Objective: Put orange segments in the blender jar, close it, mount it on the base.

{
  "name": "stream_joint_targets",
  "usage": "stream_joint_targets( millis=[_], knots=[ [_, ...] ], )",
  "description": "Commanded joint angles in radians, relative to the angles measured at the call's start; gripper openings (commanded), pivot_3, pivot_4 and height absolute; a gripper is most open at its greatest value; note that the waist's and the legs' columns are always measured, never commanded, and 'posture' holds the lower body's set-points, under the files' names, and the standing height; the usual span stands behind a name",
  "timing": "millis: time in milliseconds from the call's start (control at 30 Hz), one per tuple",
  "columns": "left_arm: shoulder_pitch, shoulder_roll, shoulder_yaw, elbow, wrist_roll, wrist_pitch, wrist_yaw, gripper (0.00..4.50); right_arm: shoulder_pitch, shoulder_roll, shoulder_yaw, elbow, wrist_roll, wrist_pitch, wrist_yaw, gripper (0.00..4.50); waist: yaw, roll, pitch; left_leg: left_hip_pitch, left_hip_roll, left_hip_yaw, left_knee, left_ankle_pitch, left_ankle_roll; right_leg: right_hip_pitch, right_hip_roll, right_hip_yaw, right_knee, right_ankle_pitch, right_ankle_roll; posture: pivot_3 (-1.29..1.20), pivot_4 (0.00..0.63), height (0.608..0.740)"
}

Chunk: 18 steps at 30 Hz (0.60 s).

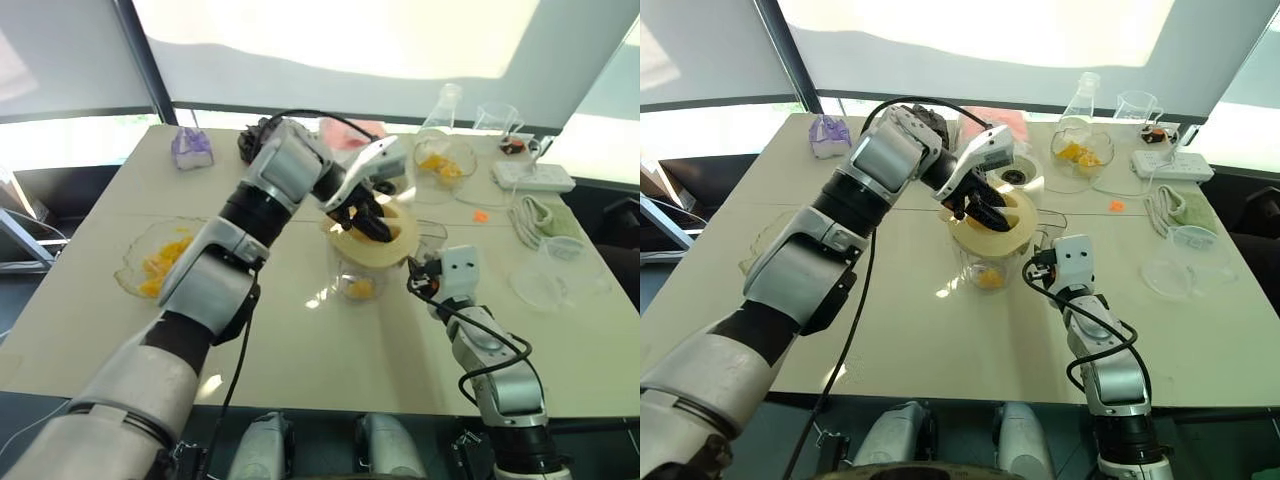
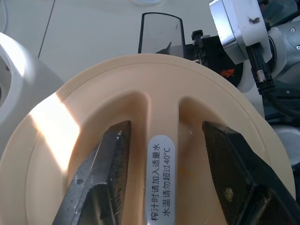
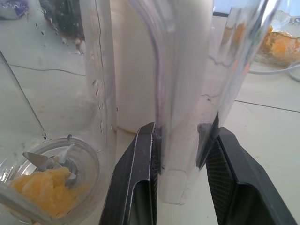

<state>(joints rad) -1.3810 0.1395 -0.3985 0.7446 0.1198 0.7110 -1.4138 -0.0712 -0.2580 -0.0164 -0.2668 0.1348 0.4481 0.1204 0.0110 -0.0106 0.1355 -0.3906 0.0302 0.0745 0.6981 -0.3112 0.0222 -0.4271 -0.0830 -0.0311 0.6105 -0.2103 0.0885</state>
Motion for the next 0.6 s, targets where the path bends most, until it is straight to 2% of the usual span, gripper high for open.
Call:
stream_joint_targets(
  millis=[33, 167, 233, 267, 533, 600],
  knots=[
    [-0.045, 0.026, -0.033, 0.109, 0.017, -0.043, -0.035, 2.21, -0.015, -0.034, -0.021, -0.036, -0.028, -0.049, 0.020, 0.85, 0.000, 0.000, 0.003, -0.001, 0.000, 0.000, 0.000, 0.000, 0.000, -0.001, 0.000, 0.000, 0.000, 0.000, 0.000, 0.00, 0.150, 0.740],
    [-0.218, 0.028, 0.043, 0.180, -0.024, -0.097, -0.033, 2.21, -0.009, -0.040, -0.024, -0.021, -0.027, -0.062, 0.031, 0.85, 0.001, 0.001, 0.011, -0.007, -0.002, 0.000, 0.000, 0.000, 0.000, -0.006, 0.000, 0.000, 0.000, 0.000, 0.000, 0.00, 0.150, 0.740],
    [-0.292, 0.031, 0.072, 0.202, -0.046, -0.110, -0.037, 2.21, -0.013, -0.042, -0.024, -0.011, -0.027, -0.067, 0.035, 0.85, 0.002, 0.001, 0.015, -0.019, -0.004, 0.000, 0.001, 0.000, 0.000, -0.018, 0.001, 0.001, 0.001, 0.001, 0.000, 0.00, 0.150, 0.740],
    [-0.319, 0.035, 0.084, 0.203, -0.056, -0.113, -0.039, 2.21, -0.016, -0.042, -0.024, -0.006, -0.027, -0.069, 0.037, 0.85, 0.001, -0.001, 0.018, -0.020, -0.005, 0.001, 0.001, 0.000, 0.000, -0.019, 0.001, 0.001, 0.001, 0.001, 0.001, 0.00, 0.150, 0.740],
    [-0.395, 0.087, 0.161, 0.147, -0.134, -0.066, -0.074, 2.21, -0.005, -0.045, -0.025, -0.004, -0.030, -0.071, 0.045, 0.85, -0.005, -0.001, 0.025, -0.018, -0.005, 0.001, 0.000, -0.003, 0.006, -0.018, 0.001, 0.001, 0.001, -0.002, 0.005, 0.00, 0.150, 0.740],
    [-0.376, 0.123, 0.201, 0.125, -0.153, -0.064, -0.021, 2.21, 0.002, -0.042, -0.040, -0.018, -0.027, -0.065, 0.035, 0.85, -0.006, 0.000, 0.026, -0.018, -0.005, 0.001, 0.000, -0.003, 0.006, -0.017, 0.001, 0.002, 0.002, -0.002, 0.004, 0.00, 0.150, 0.740]
  ],
)
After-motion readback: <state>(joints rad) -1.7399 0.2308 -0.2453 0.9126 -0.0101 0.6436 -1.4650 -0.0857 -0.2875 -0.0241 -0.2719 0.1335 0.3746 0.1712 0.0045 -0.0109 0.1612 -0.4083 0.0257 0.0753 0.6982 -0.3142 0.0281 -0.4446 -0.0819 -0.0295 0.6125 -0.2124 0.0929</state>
